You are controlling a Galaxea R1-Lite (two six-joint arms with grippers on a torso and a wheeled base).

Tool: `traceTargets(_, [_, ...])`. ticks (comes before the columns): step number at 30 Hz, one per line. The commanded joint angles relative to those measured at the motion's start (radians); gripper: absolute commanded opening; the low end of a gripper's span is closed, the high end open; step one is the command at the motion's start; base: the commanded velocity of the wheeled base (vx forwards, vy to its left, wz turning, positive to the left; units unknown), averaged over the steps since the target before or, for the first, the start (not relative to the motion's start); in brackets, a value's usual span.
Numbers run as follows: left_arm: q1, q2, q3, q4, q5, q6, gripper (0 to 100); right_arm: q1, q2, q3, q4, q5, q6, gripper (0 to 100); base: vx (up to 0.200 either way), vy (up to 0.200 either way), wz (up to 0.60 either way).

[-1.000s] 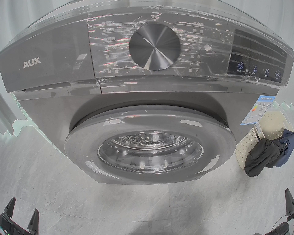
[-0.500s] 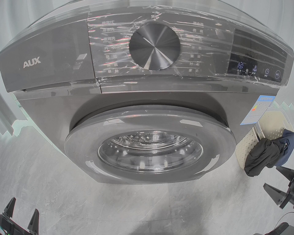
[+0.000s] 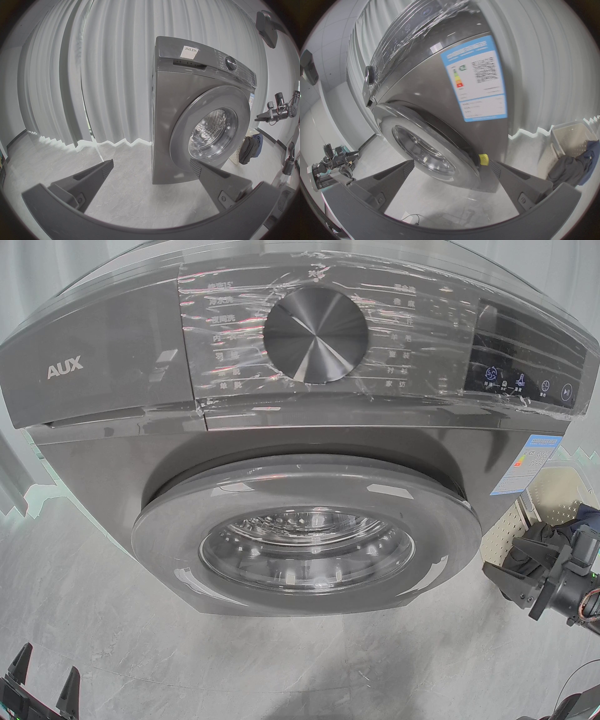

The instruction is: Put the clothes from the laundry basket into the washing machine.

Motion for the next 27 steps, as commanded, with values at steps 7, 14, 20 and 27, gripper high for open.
traceTargets(7, [0.0,-0.015,0.016,0.0,0.002,0.0,100,0.076,0.208,-0.063,-0.071,-0.048,-0.017,100,0.0,0.0,0.0])
traceTargets(14, [0.0,-0.017,0.016,0.0,0.0,0.0,100,0.077,0.231,-0.111,-0.07,-0.041,-0.031,100,0.0,0.0,0.0])
traceTargets(20, [0.0,-0.017,0.016,0.0,0.0,0.0,100,0.088,0.259,-0.108,-0.071,-0.031,-0.033,100,0.0,0.0,0.0])
traceTargets(27, [0.0,-0.015,0.016,0.0,0.0,0.0,100,0.117,0.2,-0.028,-0.06,-0.012,-0.037,100,0.0,0.0,0.0])
